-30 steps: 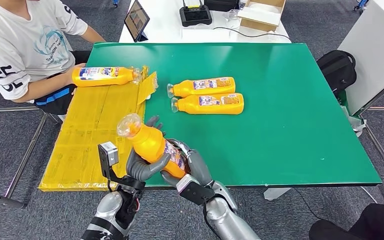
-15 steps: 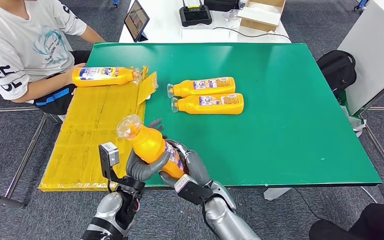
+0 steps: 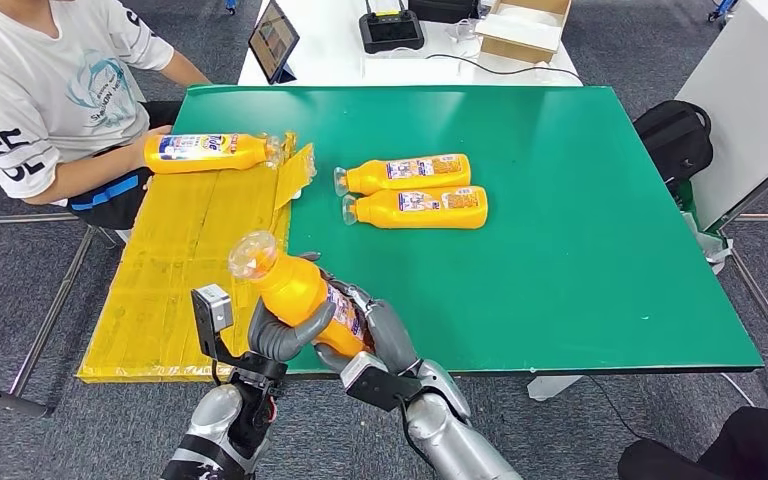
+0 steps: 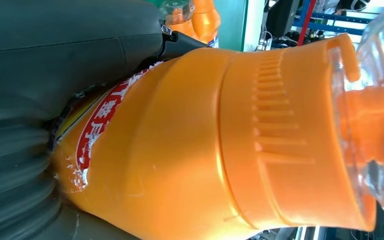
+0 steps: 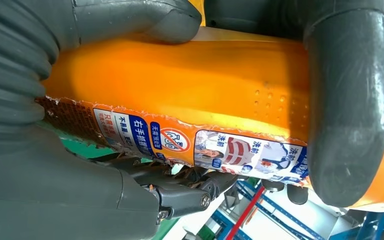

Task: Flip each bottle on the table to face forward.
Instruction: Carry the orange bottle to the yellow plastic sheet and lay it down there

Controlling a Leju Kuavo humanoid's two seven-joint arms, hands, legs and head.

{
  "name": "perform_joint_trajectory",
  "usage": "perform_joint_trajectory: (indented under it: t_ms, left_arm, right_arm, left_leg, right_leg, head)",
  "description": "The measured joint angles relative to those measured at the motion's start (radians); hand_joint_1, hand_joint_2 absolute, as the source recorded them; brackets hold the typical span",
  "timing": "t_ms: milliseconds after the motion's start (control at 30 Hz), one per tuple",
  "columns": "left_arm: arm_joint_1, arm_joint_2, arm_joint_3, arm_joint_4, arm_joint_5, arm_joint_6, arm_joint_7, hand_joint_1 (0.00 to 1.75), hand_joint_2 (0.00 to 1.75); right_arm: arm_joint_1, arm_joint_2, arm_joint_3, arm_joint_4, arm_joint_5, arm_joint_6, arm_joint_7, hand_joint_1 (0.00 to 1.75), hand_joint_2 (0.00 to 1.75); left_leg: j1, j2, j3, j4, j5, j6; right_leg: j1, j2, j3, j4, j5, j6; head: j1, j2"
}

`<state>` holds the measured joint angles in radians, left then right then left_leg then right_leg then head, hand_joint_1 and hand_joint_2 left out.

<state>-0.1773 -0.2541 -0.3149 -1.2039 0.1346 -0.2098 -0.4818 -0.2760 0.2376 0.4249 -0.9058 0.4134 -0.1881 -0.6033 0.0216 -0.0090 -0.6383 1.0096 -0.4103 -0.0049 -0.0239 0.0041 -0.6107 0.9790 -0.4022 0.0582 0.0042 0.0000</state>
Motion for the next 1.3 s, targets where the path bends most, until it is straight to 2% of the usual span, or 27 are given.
perform_joint_trajectory:
  t_ms: [67, 133, 200, 267, 367, 533, 800, 967, 1300]
  left_arm:
    - [0.000, 0.000, 0.001, 0.000, 0.000, 0.000, 0.000, 1.75, 1.75]
    - [0.000, 0.000, 0.001, 0.000, 0.000, 0.000, 0.001, 1.75, 1.75]
    - [-0.002, 0.000, 0.001, 0.000, -0.003, 0.001, 0.003, 1.75, 1.75]
    - [-0.006, 0.000, 0.001, 0.000, -0.016, 0.013, 0.000, 1.75, 1.75]
    - [-0.013, 0.000, -0.002, 0.000, -0.070, 0.080, -0.019, 1.75, 1.75]
    - [-0.043, 0.000, 0.014, 0.004, -0.196, 0.280, -0.066, 1.75, 1.75]
    - [-0.158, 0.018, 0.127, 0.072, -0.325, 0.510, -0.126, 1.75, 1.75]
    - [-0.198, 0.030, 0.171, 0.104, -0.348, 0.552, -0.143, 1.75, 1.75]
    - [-0.210, 0.033, 0.186, 0.116, -0.363, 0.579, -0.150, 1.75, 1.75]
  right_arm:
    - [-0.001, 0.001, 0.000, 0.002, 0.003, -0.002, 0.002, 1.71, 1.75]
    - [-0.002, 0.002, 0.001, 0.003, 0.006, -0.007, 0.004, 0.84, 1.75]
    - [-0.003, 0.002, 0.004, 0.006, 0.015, -0.020, 0.007, 0.00, 0.87]
    - [-0.002, 0.002, 0.010, 0.011, 0.025, -0.034, 0.015, 0.00, 0.00]
    - [-0.001, 0.004, 0.017, 0.015, 0.025, -0.041, 0.027, 0.00, 0.00]
    - [-0.002, 0.004, 0.018, -0.041, -0.008, -0.016, 0.044, 0.00, 0.00]
    - [-0.001, -0.009, 0.018, -0.184, -0.038, -0.012, 0.054, 0.00, 0.00]
    - [-0.001, -0.016, 0.018, -0.227, -0.048, -0.017, 0.047, 0.00, 0.00]
    - [-0.001, -0.017, 0.018, -0.236, -0.053, -0.022, 0.042, 0.00, 0.00]
  left_leg:
    - [0.000, 0.000, 0.000, 0.000, 0.000, 0.000]
    - [0.000, 0.000, 0.000, 0.000, 0.000, 0.000]
    - [0.000, 0.000, 0.000, 0.000, 0.000, 0.000]
    - [0.000, 0.000, 0.000, 0.000, 0.000, 0.000]
    - [0.000, 0.000, 0.000, 0.000, 0.000, 0.000]
    - [0.000, 0.000, 0.000, 0.000, 0.000, 0.000]
    - [0.000, 0.000, 0.001, 0.000, 0.001, 0.000]
    - [0.000, 0.000, 0.001, 0.000, 0.001, 0.000]
    - [0.000, 0.000, 0.000, 0.000, 0.001, 0.000]
  right_leg:
    - [0.000, 0.000, 0.000, 0.000, 0.000, 0.000]
    - [0.000, 0.000, 0.000, 0.000, 0.000, 0.000]
    - [0.000, 0.000, 0.000, 0.000, 0.000, 0.000]
    - [0.000, 0.000, 0.000, 0.000, 0.000, 0.000]
    - [0.000, 0.000, 0.000, 0.000, 0.000, 0.000]
    - [0.000, 0.000, 0.000, 0.000, 0.000, 0.000]
    - [0.000, 0.002, 0.000, 0.001, 0.000, 0.000]
    - [0.000, 0.002, 0.000, 0.000, 0.000, 0.000]
    - [0.000, 0.002, 0.000, 0.000, 0.000, 0.000]
  head:
    - [0.000, 0.000]
    - [0.000, 0.000]
    - [0.000, 0.000]
    - [0.000, 0.000]
    - [0.000, 0.000]
    - [0.000, 0.000]
    - [0.000, 0.000]
    - [0.000, 0.000]
    - [0.000, 0.000]
